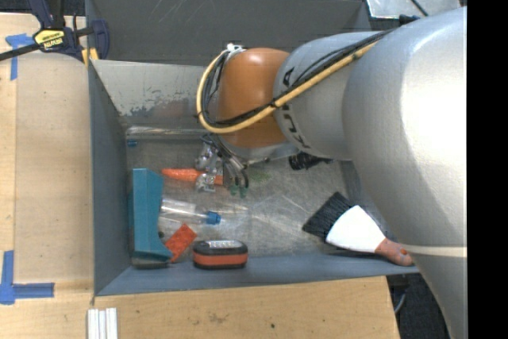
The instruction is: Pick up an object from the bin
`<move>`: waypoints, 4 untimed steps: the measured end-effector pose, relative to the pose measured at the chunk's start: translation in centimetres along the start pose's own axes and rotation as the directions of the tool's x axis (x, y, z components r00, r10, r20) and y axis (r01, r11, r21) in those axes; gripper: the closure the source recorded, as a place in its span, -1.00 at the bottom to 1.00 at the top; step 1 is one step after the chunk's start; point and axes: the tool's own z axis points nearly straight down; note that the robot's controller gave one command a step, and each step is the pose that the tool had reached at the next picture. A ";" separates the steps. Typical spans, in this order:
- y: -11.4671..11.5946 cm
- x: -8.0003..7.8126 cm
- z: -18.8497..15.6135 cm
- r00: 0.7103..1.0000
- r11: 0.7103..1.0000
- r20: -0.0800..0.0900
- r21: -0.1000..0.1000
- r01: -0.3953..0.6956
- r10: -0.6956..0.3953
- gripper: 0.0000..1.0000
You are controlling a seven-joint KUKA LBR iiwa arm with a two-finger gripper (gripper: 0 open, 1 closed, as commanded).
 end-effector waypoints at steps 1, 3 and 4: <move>-0.1 0.1 -0.6 1.000 1.000 0.000 0.001 0.001 -0.001 1.00; -0.1 0.1 -2.3 1.000 1.000 -0.004 0.003 0.001 -0.001 1.00; -0.1 0.0 -3.8 1.000 1.000 -0.001 0.001 0.001 -0.001 1.00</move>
Offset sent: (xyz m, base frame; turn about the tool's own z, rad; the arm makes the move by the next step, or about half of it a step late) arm 0.0000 -0.0001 0.0235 0.0000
